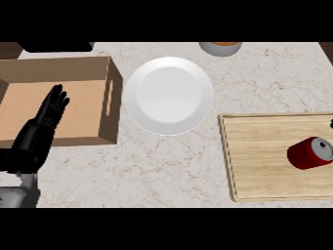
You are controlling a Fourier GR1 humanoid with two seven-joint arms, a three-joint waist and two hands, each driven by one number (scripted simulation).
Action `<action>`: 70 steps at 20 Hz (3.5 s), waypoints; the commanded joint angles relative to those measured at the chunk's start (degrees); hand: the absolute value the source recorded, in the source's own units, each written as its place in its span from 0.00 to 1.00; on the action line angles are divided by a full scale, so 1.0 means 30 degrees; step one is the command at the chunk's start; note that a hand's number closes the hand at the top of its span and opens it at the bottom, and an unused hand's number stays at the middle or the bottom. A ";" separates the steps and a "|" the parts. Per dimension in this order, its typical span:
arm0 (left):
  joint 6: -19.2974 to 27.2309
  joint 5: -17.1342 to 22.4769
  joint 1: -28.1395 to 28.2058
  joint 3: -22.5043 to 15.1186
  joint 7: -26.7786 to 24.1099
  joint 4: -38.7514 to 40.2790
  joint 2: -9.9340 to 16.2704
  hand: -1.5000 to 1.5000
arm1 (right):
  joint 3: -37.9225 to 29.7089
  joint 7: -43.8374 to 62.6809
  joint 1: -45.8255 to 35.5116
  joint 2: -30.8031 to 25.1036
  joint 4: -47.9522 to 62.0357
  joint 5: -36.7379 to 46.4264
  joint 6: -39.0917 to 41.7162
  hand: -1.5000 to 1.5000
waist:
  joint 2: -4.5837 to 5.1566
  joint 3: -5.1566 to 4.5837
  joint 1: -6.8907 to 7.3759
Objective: Pick the can from the tray and place it in the plate
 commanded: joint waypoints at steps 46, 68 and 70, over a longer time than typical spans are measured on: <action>0.0356 -0.0406 0.2499 0.2062 0.0832 0.0374 0.0182 0.50 | 0.0674 1.3486 -0.1003 1.1609 0.5177 0.8589 -1.0911 1.00 | -0.0283 -0.0716 -0.2801; -0.0251 -0.0355 0.2805 0.1043 0.1893 -0.1288 0.0243 0.50 | 0.4397 2.4029 -0.2176 1.9030 -0.1946 2.6883 -1.3191 1.00 | 0.0097 -0.0680 -0.0637; -0.0297 -0.0371 0.2805 0.0832 0.1928 -0.1185 0.0106 0.50 | 0.4901 2.5262 -0.3022 1.9068 -0.2003 2.8295 -1.2314 1.00 | 0.0196 -0.0631 -0.0340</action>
